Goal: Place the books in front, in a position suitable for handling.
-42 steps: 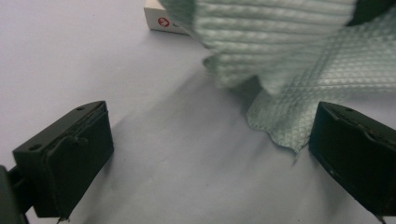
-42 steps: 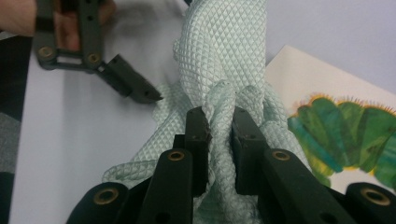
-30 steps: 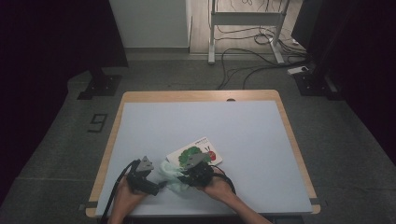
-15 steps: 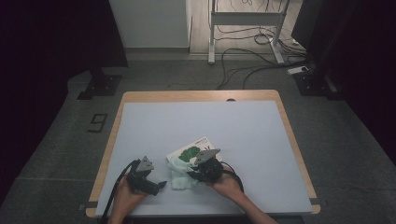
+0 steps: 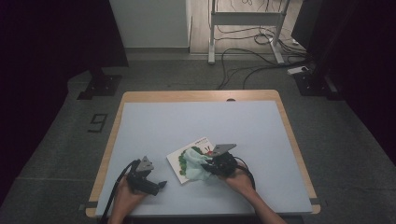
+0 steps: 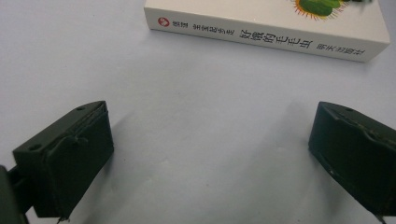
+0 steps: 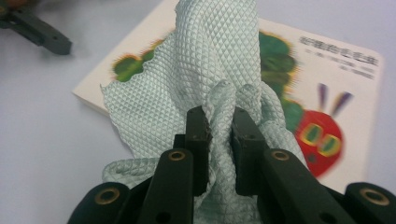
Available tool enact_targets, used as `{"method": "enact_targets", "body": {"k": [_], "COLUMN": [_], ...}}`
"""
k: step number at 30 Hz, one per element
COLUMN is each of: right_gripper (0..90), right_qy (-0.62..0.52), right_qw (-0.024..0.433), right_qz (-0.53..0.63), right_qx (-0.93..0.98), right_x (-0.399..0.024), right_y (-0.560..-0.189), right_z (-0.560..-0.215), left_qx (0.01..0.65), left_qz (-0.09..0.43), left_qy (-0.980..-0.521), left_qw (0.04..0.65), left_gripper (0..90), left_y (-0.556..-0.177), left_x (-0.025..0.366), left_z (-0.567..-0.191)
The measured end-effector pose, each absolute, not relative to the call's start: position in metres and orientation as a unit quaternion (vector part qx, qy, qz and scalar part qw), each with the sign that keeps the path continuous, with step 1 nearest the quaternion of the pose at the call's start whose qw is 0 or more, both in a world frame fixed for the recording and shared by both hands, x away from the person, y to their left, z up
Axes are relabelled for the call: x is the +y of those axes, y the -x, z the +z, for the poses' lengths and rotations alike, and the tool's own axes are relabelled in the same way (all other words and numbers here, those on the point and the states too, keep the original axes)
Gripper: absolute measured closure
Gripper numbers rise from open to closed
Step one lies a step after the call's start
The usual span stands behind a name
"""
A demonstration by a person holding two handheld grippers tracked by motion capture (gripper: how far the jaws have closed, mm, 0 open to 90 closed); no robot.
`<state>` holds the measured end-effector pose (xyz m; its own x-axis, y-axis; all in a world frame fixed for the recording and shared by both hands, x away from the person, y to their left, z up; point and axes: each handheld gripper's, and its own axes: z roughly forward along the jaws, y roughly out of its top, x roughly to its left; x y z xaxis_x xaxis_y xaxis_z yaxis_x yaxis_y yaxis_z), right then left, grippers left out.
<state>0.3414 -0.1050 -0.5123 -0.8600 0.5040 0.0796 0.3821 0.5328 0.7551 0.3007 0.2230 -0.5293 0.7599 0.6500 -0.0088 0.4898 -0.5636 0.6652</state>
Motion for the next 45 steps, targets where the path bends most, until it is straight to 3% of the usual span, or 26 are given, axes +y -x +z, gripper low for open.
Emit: {"method": "enact_targets", "body": {"k": [25,45], "right_gripper": [78.5,78.1], "right_qy": [-0.322,-0.343], "right_qw": [0.119,0.158], "right_qz": [0.396,0.391], "right_qx": [0.851,0.839], "right_x": [-0.158,-0.2], "right_y": [-0.365,-0.357], "right_z": [-0.515,-0.486], "left_qx": [0.325,0.325], "left_qz": [0.119,0.12], "left_qy": [-0.876,-0.876], "left_qw": [0.335,0.335], "left_gripper": [0.0,0.0], "left_y": [-0.301,-0.301], "left_x": [0.223,0.223], "left_z": [-0.529,-0.529]}}
